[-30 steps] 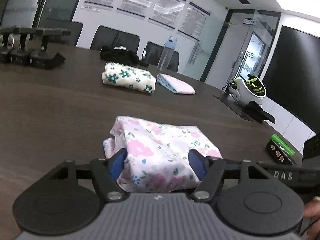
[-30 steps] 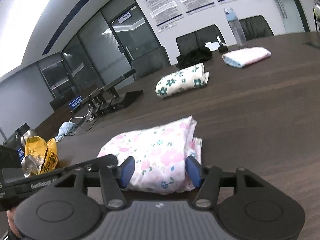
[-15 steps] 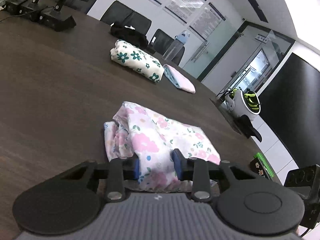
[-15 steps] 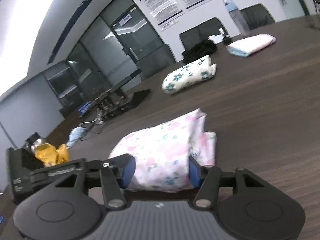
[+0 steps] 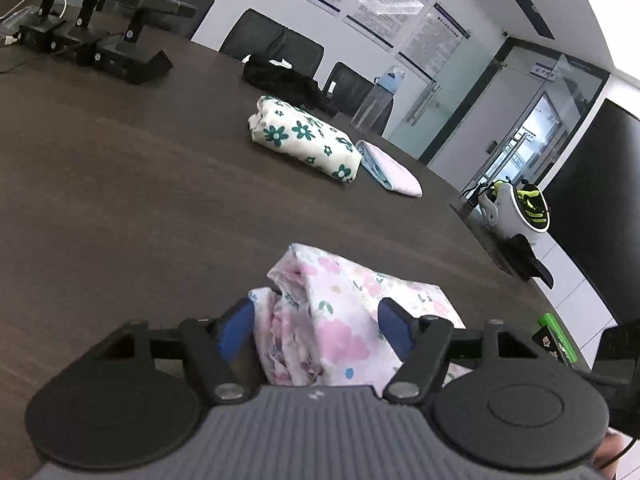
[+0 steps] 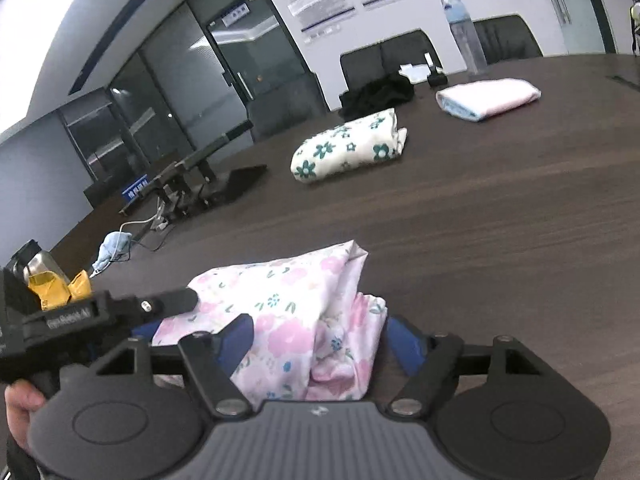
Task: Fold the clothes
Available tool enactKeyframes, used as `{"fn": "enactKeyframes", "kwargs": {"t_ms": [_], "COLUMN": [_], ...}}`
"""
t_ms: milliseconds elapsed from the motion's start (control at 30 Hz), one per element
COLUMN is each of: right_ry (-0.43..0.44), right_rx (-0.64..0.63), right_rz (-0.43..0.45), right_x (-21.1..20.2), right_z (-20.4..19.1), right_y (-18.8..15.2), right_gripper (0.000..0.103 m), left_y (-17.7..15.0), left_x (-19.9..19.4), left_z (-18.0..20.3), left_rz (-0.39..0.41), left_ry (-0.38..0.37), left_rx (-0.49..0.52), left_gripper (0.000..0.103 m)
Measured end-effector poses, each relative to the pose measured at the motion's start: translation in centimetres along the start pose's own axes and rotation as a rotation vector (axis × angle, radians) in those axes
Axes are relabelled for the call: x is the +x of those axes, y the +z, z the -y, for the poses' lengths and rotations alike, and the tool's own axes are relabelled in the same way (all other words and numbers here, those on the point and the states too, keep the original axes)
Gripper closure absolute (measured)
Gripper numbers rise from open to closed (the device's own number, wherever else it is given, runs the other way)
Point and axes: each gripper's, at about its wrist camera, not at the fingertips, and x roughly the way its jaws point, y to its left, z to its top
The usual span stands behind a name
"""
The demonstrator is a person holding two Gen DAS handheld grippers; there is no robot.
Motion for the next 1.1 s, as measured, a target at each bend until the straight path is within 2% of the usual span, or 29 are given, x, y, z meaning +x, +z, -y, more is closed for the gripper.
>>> {"fn": "enactKeyframes", "kwargs": {"t_ms": [167,233,333,400,500,567,633,733,767,800,833,900,1000,1100], "right_ry": [0.032,0.064,0.107,0.109,0.098,0.098,0.099,0.118,0.122,0.125,0.130,0.153,0.181,0.182], "right_rx": [0.069,0.103,0.124,0.123,0.103,0.091,0.082,0.065,0.064,0.066,0.076,0.130,0.188,0.176], "right_rz": [-0.035,-0.045,-0.060,-0.063,-0.059,-0.064,-0.078,-0.089,-0.090,-0.090,-0.090,-0.092,-0.082,-0.039], "right_x": [1.5,1.9,2.4,2.5,1.6,1.0,1.1,1.8,2.0,2.3,2.5,2.9,3.0,2.3], "right_z": [1.1,1.6,1.5,1.4,1.5,1.9,2.1,1.9,1.8,1.7,1.8,2.5,3.0,2.1], "right_y": [0.8,0.9,1.0,1.1,1.1,1.1,1.1,1.1,1.1,1.1,1.1,1.1,1.4,2.8], "right_gripper": [0.031,0.037,0.038,0.038,0.038,0.039,0.050,0.060,0.062,0.064,0.067,0.072,0.086,0.088], "left_y": [0.0,0.1,0.1,0.1,0.2,0.3,0.4,0.2,0.2,0.2,0.2,0.3,1.1,4.1], "left_x": [0.9,1.5,1.9,1.5,0.4,0.2,0.6,1.5,1.8,2.0,2.3,2.5,2.5,2.3], "left_z": [-0.5,-0.6,-0.3,-0.4,-1.2,-1.5,-1.4,-0.9,-0.9,-0.8,-0.9,-1.0,-0.4,0.4], "left_rz": [-0.017,-0.031,-0.040,-0.035,-0.028,-0.037,-0.055,-0.076,-0.077,-0.078,-0.082,-0.082,-0.092,-0.083], "left_ry": [-0.023,-0.043,-0.061,-0.061,-0.058,-0.055,-0.068,-0.112,-0.117,-0.120,-0.110,-0.108,-0.116,-0.151], "left_rx": [-0.033,-0.052,-0.048,-0.047,-0.055,-0.050,-0.046,-0.043,-0.051,-0.060,-0.073,-0.097,-0.096,-0.111], "left_gripper": [0.036,0.046,0.049,0.048,0.037,0.036,0.036,0.036,0.039,0.054,0.062,0.065,0.077,0.080]}}
